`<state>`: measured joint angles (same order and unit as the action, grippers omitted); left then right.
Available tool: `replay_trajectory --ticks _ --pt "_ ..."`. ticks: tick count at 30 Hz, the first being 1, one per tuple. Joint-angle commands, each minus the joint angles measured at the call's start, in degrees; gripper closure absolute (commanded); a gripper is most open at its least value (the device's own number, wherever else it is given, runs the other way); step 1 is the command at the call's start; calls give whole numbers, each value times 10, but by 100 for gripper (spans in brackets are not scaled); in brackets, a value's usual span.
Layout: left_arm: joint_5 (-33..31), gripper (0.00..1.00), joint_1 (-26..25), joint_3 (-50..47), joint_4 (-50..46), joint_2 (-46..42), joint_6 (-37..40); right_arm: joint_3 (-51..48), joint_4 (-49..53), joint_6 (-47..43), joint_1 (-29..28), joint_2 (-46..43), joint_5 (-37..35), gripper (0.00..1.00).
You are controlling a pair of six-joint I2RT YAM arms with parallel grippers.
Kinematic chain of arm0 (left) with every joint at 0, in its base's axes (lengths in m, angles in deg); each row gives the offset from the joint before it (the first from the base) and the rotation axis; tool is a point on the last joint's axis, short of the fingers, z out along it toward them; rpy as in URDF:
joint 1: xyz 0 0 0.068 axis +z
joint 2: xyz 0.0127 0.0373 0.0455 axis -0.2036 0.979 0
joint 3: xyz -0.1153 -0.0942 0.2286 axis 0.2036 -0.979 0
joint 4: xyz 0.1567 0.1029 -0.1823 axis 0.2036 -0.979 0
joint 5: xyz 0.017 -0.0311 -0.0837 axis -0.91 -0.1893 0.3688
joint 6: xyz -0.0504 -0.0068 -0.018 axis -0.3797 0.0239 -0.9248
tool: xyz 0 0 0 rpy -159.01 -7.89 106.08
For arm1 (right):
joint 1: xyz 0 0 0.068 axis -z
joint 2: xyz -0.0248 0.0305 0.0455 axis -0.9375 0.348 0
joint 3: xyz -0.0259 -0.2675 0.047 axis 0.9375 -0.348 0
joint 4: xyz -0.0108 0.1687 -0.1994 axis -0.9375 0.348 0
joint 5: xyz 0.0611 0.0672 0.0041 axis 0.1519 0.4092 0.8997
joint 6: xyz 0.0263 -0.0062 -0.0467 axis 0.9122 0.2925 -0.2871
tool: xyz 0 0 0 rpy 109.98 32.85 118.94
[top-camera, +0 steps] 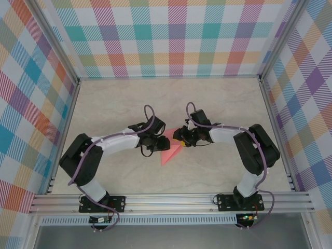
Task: Fold a paper plane with a square sheet of paper (pick it up from the middle)
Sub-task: Fourth fold the wing at the center of the table.
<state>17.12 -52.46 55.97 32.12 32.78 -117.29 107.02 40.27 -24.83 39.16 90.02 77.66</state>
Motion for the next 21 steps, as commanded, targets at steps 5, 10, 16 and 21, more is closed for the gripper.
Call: replay_trajectory --ticks 5,10,16,21 --pt "-71 52 -30 -62 0 -115 -48 40 37 -47 0 23 38 60" --pt "-187 49 -109 -63 -24 -127 -74 53 53 -54 0 27 40 61" --pt "-309 49 -195 -20 -47 -46 -92 58 54 -50 1 29 46 61" --pt "-371 49 -234 23 -81 32 -101 60 56 -47 1 31 47 62"
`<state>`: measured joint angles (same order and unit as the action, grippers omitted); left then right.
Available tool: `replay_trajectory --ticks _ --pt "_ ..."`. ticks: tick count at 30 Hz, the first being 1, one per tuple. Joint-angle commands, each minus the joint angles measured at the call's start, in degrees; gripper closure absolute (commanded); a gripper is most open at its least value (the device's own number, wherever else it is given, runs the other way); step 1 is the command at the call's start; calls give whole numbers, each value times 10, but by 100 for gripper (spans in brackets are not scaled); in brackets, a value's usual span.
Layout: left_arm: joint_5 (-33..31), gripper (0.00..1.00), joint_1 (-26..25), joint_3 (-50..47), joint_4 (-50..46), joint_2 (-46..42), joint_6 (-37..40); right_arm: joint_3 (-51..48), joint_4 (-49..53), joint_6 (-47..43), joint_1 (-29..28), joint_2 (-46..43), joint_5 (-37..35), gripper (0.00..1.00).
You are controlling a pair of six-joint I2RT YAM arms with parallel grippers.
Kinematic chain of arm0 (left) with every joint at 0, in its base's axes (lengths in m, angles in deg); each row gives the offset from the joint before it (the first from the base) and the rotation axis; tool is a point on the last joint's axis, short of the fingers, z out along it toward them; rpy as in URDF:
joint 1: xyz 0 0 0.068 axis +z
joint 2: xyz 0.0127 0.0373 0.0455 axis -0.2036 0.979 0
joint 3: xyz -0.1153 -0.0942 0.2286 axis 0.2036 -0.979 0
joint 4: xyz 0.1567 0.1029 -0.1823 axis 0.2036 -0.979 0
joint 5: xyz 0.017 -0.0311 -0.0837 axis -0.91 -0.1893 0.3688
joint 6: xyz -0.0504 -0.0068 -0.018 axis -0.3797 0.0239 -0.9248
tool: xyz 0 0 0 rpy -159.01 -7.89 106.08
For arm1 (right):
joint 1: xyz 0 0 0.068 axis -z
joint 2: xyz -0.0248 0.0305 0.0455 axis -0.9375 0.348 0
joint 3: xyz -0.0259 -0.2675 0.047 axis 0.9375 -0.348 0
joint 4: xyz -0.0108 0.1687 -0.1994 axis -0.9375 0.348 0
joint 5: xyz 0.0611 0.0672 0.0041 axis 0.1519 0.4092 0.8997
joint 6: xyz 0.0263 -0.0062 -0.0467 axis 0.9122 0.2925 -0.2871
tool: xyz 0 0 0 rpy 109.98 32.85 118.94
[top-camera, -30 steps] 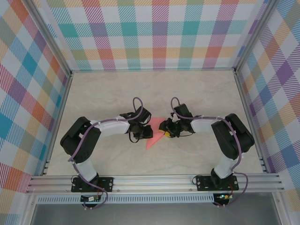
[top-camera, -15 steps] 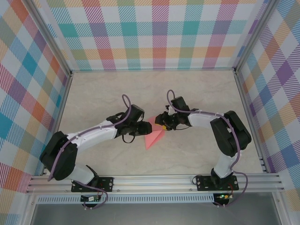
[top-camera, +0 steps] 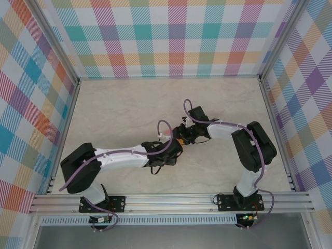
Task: Fold a paper plane with a square sheet of paper (pick it up from the middle)
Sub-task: Fourth fold the wing at the center of the table.
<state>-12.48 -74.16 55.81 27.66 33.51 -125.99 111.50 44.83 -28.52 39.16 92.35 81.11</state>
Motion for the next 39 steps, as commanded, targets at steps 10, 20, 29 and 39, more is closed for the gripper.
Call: replay_trajectory --ticks 10,20,29,39 --pt "-130 51 -38 39 -59 63 -26 10 14 -8 0 5 9 62" --pt "-120 55 -38 27 -43 71 -24 15 15 -5 0 7 8 63" --pt "-112 55 -39 26 -38 84 -23 13 11 -2 1 8 9 63" --pt "-111 51 -45 16 -22 75 -6 12 -4 7 1 12 20 70"
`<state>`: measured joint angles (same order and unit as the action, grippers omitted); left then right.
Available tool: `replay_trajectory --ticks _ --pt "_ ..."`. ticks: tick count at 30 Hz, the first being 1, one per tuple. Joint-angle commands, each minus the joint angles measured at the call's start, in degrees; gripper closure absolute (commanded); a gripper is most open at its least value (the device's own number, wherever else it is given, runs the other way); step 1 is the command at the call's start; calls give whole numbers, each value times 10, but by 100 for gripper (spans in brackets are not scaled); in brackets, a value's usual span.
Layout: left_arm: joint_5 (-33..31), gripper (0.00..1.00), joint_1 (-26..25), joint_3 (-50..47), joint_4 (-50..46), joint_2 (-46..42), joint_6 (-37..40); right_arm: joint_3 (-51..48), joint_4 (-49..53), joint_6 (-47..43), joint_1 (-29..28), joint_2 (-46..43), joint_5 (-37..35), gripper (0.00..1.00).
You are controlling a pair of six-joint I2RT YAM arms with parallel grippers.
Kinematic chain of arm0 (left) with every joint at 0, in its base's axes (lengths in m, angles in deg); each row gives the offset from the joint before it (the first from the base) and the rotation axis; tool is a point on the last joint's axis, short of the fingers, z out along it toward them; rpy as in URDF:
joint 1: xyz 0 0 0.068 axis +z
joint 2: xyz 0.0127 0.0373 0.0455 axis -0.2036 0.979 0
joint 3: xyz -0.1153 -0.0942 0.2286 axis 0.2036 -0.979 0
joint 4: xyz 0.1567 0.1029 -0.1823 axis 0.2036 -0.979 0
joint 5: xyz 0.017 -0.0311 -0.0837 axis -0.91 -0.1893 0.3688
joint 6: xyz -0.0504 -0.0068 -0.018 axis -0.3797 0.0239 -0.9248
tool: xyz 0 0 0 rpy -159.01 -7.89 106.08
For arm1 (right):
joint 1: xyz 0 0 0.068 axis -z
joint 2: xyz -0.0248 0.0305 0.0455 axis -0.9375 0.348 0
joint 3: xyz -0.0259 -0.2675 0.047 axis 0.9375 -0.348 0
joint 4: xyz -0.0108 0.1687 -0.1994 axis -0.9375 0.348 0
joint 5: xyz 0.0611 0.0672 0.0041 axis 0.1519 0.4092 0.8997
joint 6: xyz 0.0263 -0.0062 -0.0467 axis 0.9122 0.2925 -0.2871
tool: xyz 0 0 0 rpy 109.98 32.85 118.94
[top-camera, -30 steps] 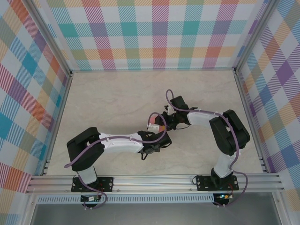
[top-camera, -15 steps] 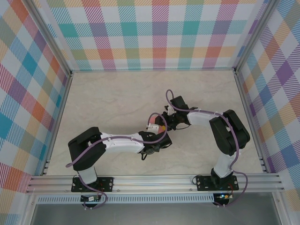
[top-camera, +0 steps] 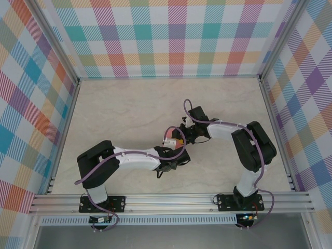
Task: Fold a paper plane with a square sheet of paper (pick it up from the middle)
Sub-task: Fourth fold the wing at the center of the table.
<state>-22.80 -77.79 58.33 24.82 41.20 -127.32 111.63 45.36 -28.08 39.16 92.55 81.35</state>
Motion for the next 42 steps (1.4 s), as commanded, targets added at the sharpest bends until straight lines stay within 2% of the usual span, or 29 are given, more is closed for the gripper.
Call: replay_trajectory --ticks 1,8,14,27,42 --pt "-11 51 -8 -8 3 -2 7 11 -8 3 1 10 18 70" --pt "-39 54 -8 -1 -25 6 -2 12 -3 0 1 11 14 70" --pt "-39 60 -8 -4 -20 4 -3 13 -1 0 1 11 15 70" --pt "-41 60 -7 -1 -26 16 -4 14 -1 0 0 11 14 71" --pt "-33 78 -6 -15 0 0 2 13 4 -1 1 11 10 71"
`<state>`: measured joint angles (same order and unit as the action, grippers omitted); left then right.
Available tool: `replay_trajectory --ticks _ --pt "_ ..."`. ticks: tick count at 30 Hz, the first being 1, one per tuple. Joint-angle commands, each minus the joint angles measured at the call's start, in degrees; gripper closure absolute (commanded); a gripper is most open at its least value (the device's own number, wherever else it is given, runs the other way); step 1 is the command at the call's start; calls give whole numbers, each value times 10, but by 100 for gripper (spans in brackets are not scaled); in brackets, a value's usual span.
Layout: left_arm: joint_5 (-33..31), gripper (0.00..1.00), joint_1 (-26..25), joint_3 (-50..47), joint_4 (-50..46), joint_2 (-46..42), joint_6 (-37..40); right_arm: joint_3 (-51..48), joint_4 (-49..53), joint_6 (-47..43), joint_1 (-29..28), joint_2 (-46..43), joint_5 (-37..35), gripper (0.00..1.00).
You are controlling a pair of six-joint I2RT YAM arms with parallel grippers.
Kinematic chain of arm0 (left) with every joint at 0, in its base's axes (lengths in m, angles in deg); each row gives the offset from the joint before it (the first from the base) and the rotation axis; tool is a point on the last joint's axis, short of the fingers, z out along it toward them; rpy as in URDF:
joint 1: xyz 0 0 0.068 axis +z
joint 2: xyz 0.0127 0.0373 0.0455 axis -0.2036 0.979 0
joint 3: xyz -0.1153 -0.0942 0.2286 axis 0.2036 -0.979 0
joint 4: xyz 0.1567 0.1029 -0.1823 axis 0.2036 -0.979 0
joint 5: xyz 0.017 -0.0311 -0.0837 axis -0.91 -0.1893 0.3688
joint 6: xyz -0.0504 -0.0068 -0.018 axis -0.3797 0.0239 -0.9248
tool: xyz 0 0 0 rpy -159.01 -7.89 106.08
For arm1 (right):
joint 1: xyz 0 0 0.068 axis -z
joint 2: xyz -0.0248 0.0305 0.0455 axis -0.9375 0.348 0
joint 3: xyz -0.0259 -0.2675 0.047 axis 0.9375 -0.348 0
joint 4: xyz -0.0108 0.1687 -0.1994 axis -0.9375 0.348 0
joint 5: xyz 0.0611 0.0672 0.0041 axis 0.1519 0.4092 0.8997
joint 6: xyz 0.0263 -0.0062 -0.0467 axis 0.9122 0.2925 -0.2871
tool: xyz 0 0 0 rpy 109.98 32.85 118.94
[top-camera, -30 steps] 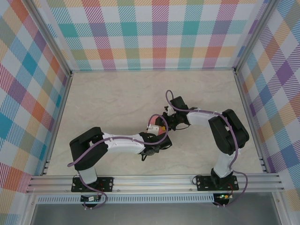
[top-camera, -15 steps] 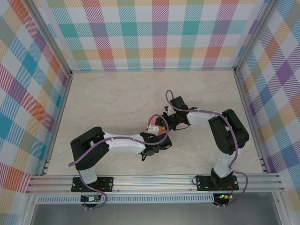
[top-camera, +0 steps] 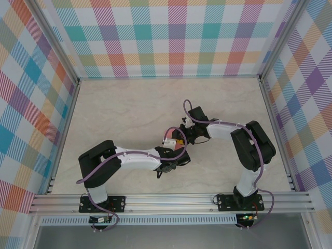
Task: Fold a paper plane with a square sheet of paper (pick it up from the middle)
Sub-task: Fourth fold the wing at the center of the table.
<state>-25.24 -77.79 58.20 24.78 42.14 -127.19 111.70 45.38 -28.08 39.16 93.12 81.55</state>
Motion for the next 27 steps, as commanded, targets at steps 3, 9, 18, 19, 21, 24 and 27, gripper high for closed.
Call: replay_trajectory --ticks 3,9,18,19,21,24,27 --pt "-2 81 -5 -21 16 -17 7 12 8 -3 1 3 5 71" --pt "19 93 9 -34 40 -33 19 13 28 -12 1 -14 -14 70" --pt "86 97 38 -99 139 -101 54 -1 90 -28 4 -82 -87 56" --pt "98 97 44 -109 154 -110 55 -7 95 -26 5 -94 -100 53" --pt "127 97 58 -127 182 -124 60 -17 100 -24 6 -113 -119 53" --pt "181 97 82 -150 220 -135 68 -40 86 -11 6 -137 -131 52" --pt "219 96 97 -158 238 -132 78 -53 72 -7 6 -146 -126 54"
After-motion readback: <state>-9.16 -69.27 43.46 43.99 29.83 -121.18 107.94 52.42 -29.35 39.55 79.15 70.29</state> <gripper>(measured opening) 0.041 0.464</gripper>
